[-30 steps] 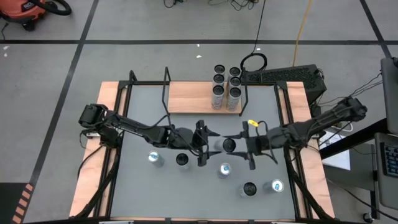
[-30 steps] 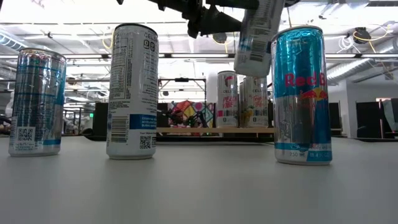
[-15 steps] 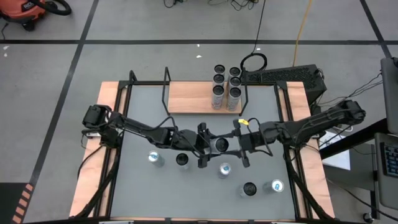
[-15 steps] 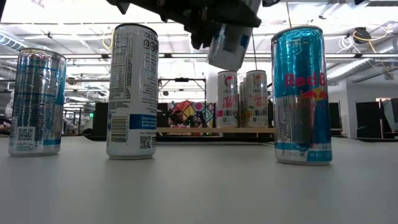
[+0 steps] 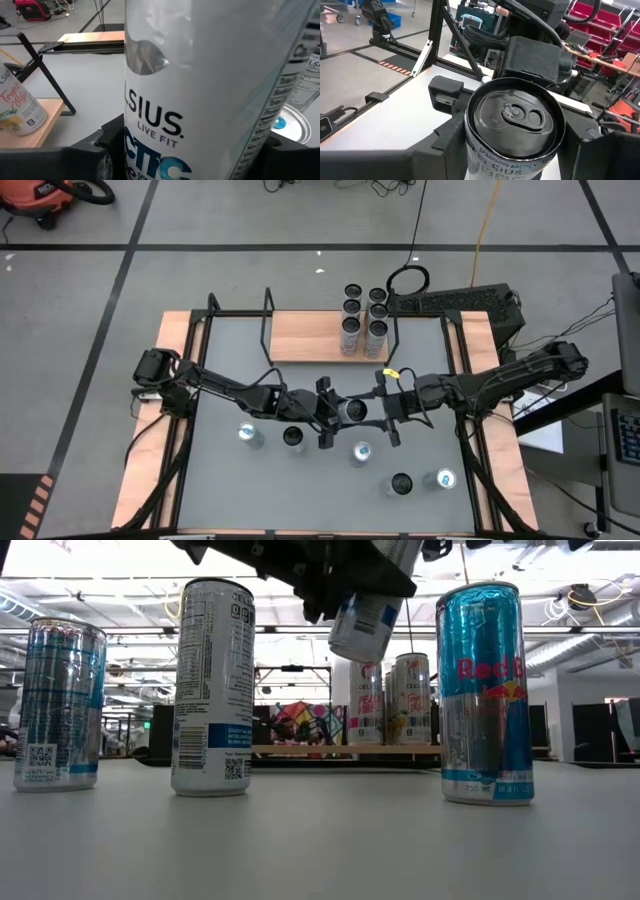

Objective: Place canned beverage on shelf
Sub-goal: Put the top white blue soda can on the shelf

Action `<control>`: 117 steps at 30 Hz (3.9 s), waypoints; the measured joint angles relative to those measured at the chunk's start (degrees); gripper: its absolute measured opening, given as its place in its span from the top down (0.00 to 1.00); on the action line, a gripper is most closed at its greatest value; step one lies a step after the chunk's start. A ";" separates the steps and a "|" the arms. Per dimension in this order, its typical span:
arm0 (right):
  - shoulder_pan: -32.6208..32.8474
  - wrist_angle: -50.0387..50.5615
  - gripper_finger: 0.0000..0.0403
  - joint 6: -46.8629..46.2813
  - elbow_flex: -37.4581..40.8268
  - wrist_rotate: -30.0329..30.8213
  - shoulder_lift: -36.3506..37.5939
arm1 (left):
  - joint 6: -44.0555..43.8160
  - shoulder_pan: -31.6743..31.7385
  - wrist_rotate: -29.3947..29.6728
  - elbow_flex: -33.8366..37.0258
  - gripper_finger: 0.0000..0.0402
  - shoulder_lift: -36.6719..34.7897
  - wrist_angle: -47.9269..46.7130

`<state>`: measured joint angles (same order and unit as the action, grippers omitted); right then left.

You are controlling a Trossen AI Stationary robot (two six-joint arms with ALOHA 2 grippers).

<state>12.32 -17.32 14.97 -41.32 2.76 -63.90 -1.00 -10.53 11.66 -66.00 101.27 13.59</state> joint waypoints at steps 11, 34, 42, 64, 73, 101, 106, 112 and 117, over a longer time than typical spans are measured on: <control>0.15 3.14 0.34 -5.32 -0.17 6.64 0.11 | -2.06 -0.74 2.08 0.07 0.38 -2.97 -3.53; 0.13 -7.67 0.26 -14.33 0.02 16.98 -6.58 | -10.96 -1.61 26.26 -0.07 0.37 -8.78 11.92; 0.13 -28.04 0.26 -11.65 0.02 21.21 -15.31 | -9.18 -1.73 25.24 -0.11 0.37 -7.11 17.18; -0.23 -30.98 0.53 -9.99 -0.02 21.48 -18.16 | -6.37 -2.41 24.88 -0.11 0.36 -6.34 15.66; 0.06 -18.55 0.54 -13.90 0.02 12.09 -12.62 | -0.10 -3.98 20.26 -0.13 0.19 -9.64 13.08; -6.38 -12.60 0.53 -15.83 0.02 -20.73 -9.38 | 7.79 -7.16 8.38 -0.11 0.26 -13.97 9.83; -6.29 -12.12 0.52 -15.39 0.02 -19.09 -9.38 | 7.51 -7.25 8.48 -0.09 0.35 -13.97 9.55; -4.83 -11.96 0.45 -15.30 0.00 -16.25 -9.38 | 7.48 -7.65 9.78 -0.09 0.37 -13.97 9.32; -1.14 -11.78 0.36 -13.39 -0.28 -1.44 -9.28 | 7.35 -7.60 15.48 0.07 0.37 -13.78 6.29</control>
<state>11.17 -29.10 1.58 -41.60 1.32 -73.18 6.35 -18.13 27.14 -65.92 87.49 19.88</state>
